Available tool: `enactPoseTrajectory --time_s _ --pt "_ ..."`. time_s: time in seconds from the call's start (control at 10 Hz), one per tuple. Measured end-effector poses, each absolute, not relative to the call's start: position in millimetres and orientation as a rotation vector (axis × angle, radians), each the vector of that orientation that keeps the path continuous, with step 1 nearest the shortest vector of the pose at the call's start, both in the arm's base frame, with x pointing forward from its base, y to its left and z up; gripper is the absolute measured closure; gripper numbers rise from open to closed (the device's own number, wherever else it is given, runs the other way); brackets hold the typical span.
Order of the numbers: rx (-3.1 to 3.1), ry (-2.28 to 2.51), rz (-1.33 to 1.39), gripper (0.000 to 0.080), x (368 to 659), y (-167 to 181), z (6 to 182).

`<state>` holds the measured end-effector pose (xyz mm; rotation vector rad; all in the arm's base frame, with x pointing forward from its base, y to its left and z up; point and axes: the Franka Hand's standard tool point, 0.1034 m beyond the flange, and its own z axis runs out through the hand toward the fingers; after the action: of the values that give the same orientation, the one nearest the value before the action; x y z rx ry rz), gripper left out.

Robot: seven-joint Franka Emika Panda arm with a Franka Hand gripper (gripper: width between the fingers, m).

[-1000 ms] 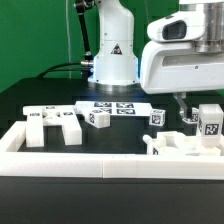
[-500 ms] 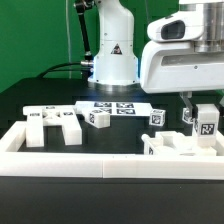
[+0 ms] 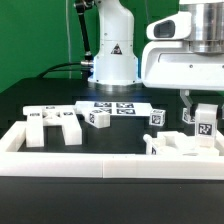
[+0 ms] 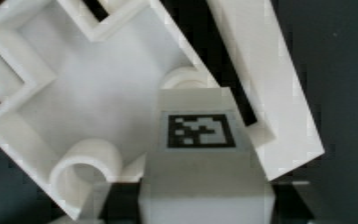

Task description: Assemble chair

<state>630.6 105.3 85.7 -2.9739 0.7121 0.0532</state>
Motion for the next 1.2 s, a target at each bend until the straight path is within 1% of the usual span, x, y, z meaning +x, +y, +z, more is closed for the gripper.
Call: enactPoseTrajectory --time_s 0.4,1.0,1.2 --pt "-2.712 1.400 0.008 0.0509 627.4 117.8 85.2" --pt "-2.253 2.012 -0.002 0.0509 630.6 120.3 84.8" --pt "-2.101 2.141 0.001 0.0509 633.6 121.7 84.9"
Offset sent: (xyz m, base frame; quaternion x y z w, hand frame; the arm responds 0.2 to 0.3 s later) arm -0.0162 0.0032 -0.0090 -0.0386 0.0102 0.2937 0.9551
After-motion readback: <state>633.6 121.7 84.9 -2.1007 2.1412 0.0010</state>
